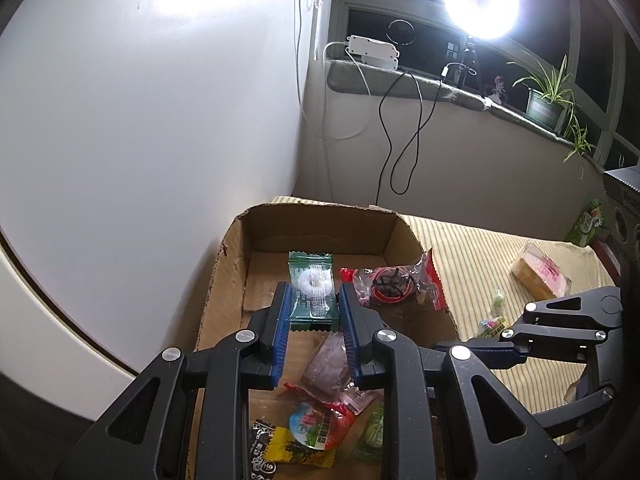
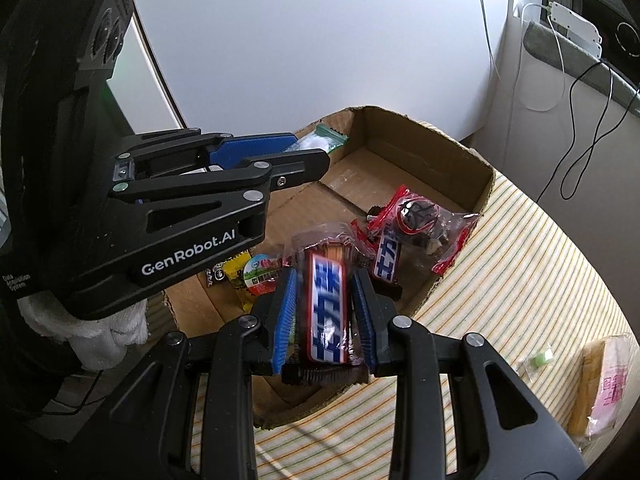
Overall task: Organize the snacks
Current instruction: 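Carry both snacks over the box and open both tools to drop them, then move the open right tool back to the pink-printed bread bag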
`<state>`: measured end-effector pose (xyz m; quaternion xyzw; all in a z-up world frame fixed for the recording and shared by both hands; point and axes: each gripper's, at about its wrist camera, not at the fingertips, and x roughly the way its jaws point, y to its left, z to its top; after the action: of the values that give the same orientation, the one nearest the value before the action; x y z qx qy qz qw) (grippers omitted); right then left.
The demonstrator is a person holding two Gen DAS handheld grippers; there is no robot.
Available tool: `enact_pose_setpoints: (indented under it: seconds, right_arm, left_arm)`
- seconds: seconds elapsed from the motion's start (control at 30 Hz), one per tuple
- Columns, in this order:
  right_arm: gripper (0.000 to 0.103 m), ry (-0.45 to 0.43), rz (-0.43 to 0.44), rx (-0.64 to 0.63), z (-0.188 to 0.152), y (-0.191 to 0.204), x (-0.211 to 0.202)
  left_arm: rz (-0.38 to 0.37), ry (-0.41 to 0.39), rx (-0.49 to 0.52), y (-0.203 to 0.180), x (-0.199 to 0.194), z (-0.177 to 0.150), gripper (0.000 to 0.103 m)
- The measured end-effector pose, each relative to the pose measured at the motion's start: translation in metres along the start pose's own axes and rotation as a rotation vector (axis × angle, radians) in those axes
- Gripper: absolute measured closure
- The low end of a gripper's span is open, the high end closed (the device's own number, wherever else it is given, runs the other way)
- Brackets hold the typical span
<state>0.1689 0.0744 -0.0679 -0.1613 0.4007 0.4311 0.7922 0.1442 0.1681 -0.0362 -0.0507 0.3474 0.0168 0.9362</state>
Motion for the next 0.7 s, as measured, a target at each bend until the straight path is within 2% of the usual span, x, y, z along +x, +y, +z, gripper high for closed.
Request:
enact_pose_setpoints:
  seconds: [0.07,0.1,0.13,0.23,0.37,0.43,0.7]
  right_arm:
    - [0.055,-0.013,-0.003,-0.004,0.000,0.001,-0.003]
    - [0.044,-0.021,-0.005,-0.009,0.000,0.002,-0.005]
    - [0.040,-0.029,-0.006,-0.017,0.000,0.003,-0.007]
    - [0.035,-0.030,-0.006,-0.039,-0.001,0.008,-0.011]
    - [0.027,-0.031,-0.022,-0.074,-0.007,0.015,-0.017]
    - [0.025,-0.029,-0.032,-0.084,-0.011,0.017,-0.020]
    - [0.024,-0.043,-0.052,-0.085,-0.023,0.013,-0.038]
  left_arm:
    - [0.005,0.000,-0.001,-0.001,0.000,0.000,0.077]
    - [0.008,-0.001,-0.001,-0.001,-0.001,0.000,0.069]
    - [0.011,-0.003,-0.001,-0.001,-0.001,0.000,0.061]
    - [0.012,-0.007,0.005,-0.001,-0.002,0.001,0.043]
    - [0.017,-0.010,0.005,-0.003,-0.003,0.003,0.039]
    - [0.020,-0.010,0.008,-0.004,-0.004,0.003,0.033]
    - [0.019,-0.016,0.014,-0.013,-0.009,0.004,0.032]
